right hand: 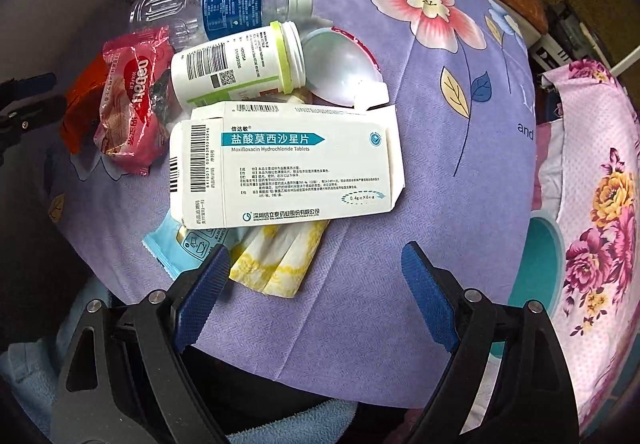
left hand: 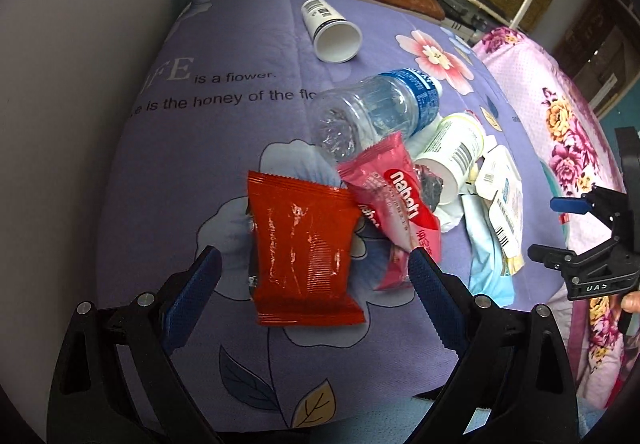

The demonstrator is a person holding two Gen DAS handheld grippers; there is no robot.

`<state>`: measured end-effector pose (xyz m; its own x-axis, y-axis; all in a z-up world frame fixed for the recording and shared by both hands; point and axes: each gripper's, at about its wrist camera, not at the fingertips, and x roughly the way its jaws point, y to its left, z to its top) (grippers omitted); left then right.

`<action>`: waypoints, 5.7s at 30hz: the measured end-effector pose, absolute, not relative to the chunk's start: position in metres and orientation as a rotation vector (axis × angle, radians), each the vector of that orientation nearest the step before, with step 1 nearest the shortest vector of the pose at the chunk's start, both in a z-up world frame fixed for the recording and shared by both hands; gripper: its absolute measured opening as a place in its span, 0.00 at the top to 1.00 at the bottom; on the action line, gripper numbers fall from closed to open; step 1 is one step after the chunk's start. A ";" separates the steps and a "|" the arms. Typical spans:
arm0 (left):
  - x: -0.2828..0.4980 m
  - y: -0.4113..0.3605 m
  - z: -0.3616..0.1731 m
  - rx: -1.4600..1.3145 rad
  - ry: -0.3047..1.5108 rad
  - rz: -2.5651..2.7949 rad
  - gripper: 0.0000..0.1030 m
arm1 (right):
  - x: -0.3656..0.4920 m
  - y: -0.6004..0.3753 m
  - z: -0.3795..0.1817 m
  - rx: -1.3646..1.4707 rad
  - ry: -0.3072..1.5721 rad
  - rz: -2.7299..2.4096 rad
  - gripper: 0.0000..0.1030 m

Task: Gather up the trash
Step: 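Move both grippers back over the remaining trash on the bed, then grasp the red snack bag with the left gripper while the right gripper grasps the pink Nabati wafer pack, then carry the red bag and Nabati pack to the wastebasket and release both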

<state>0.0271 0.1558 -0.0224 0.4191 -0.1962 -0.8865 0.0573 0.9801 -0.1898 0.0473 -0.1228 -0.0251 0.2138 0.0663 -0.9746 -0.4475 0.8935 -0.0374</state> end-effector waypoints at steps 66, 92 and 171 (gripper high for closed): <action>0.038 0.158 -0.044 -0.229 1.122 -0.172 0.58 | 0.056 -0.062 -0.042 0.151 1.396 0.648 0.58; 0.023 0.176 -0.046 -0.241 1.124 -0.128 0.58 | 0.037 -0.014 -0.057 -0.060 1.387 0.663 0.64; 0.093 -0.276 -0.030 0.233 1.185 -0.662 0.12 | 0.019 -0.507 -0.067 0.659 1.090 -0.126 0.25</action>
<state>0.0929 -0.2758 -0.0299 0.2151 -0.3541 -0.9101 0.5895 0.7901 -0.1681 0.0187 -0.5071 -0.0674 0.4758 0.2184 -0.8520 0.4070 0.8041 0.4334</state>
